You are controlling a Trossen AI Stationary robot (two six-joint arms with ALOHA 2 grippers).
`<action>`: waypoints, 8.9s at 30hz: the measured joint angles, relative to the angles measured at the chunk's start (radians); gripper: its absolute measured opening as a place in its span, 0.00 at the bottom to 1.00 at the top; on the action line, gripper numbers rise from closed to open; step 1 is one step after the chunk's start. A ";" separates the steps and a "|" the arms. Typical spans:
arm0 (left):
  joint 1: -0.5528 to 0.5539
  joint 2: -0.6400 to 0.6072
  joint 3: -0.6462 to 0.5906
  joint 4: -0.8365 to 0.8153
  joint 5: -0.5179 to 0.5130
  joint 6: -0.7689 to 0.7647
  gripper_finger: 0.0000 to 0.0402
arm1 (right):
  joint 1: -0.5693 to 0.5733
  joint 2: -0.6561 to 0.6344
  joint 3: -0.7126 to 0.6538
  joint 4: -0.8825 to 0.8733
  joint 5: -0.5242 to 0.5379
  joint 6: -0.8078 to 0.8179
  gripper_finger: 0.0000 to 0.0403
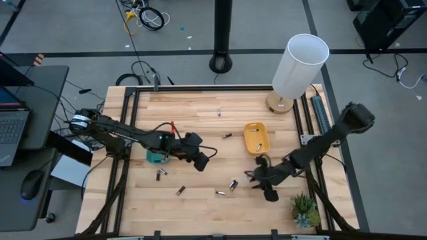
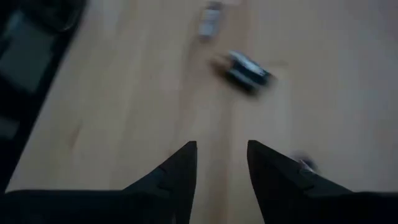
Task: Sort batteries
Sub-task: Put the silver battery into the yellow bin, then put the black battery into the green bin
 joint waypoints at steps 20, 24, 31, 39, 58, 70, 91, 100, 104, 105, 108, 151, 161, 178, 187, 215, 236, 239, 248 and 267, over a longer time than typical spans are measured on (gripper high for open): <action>0.010 0.000 0.001 0.006 0.015 0.156 0.42 | 0.155 -0.132 0.013 -0.530 0.110 0.688 0.28; 0.010 0.000 0.001 0.004 0.040 0.156 0.42 | 0.154 -0.081 0.012 -0.588 0.081 0.722 0.28; 0.010 0.000 0.001 -0.008 0.083 0.144 0.42 | 0.176 -0.075 0.013 -0.591 0.097 0.769 0.28; 0.010 0.000 0.001 -0.014 0.086 0.136 0.42 | 0.178 -0.035 0.016 -0.606 0.102 0.716 0.25; 0.010 0.000 0.001 -0.003 0.098 0.133 0.42 | 0.107 -0.071 0.074 -0.647 0.105 0.434 0.05; 0.010 0.000 0.000 0.014 0.080 0.133 0.42 | -0.017 -0.138 0.166 -0.701 0.221 0.278 0.05; -0.013 0.000 0.000 0.066 0.090 0.020 0.42 | -0.414 -0.192 0.222 -0.746 0.223 -0.020 0.27; -0.032 0.000 0.000 0.061 0.099 0.045 0.42 | -0.209 -0.208 0.239 -0.699 -0.061 -0.021 0.28; -0.032 0.000 0.000 0.068 0.094 0.081 0.42 | -0.095 -0.180 0.213 -0.695 0.003 0.017 0.27; -0.031 0.000 0.000 0.071 0.088 0.089 0.42 | -0.076 -0.174 0.205 -0.682 0.019 0.032 0.27; -0.030 0.000 0.000 0.098 0.078 0.118 0.42 | -0.040 -0.160 0.170 -0.636 0.045 0.042 0.27; -0.030 0.000 0.000 0.167 0.053 0.004 0.42 | -0.041 -0.157 -0.230 -0.163 0.094 0.024 0.24; -0.030 0.000 0.000 0.172 0.053 -0.027 0.42 | -0.049 -0.155 -0.228 -0.118 0.087 -0.024 0.06; -0.008 -0.001 0.000 0.215 0.053 0.028 0.42 | -0.226 -0.153 0.160 -0.521 0.293 -0.124 0.07; -0.051 -0.004 0.001 0.181 0.057 -0.025 0.42 | -0.406 -0.153 0.220 -0.649 0.380 -0.063 0.23; -0.401 -0.125 -0.026 -0.229 -0.281 0.231 0.34 | -0.020 0.045 0.346 -0.391 0.126 0.126 0.30; -0.745 0.100 -0.312 0.275 -0.790 -0.182 0.43 | 0.014 0.040 0.347 -0.291 0.233 0.215 0.30; -0.741 0.157 -0.288 0.275 -0.788 -0.185 0.51 | 0.014 0.038 0.347 -0.285 0.232 0.227 0.30; -0.737 0.312 -0.218 0.251 -0.815 -0.219 0.58 | 0.014 0.034 0.347 -0.289 0.179 0.251 0.28; -0.750 0.391 -0.193 0.080 -0.837 -0.289 0.13 | 0.014 0.034 0.347 -0.288 0.125 0.255 0.21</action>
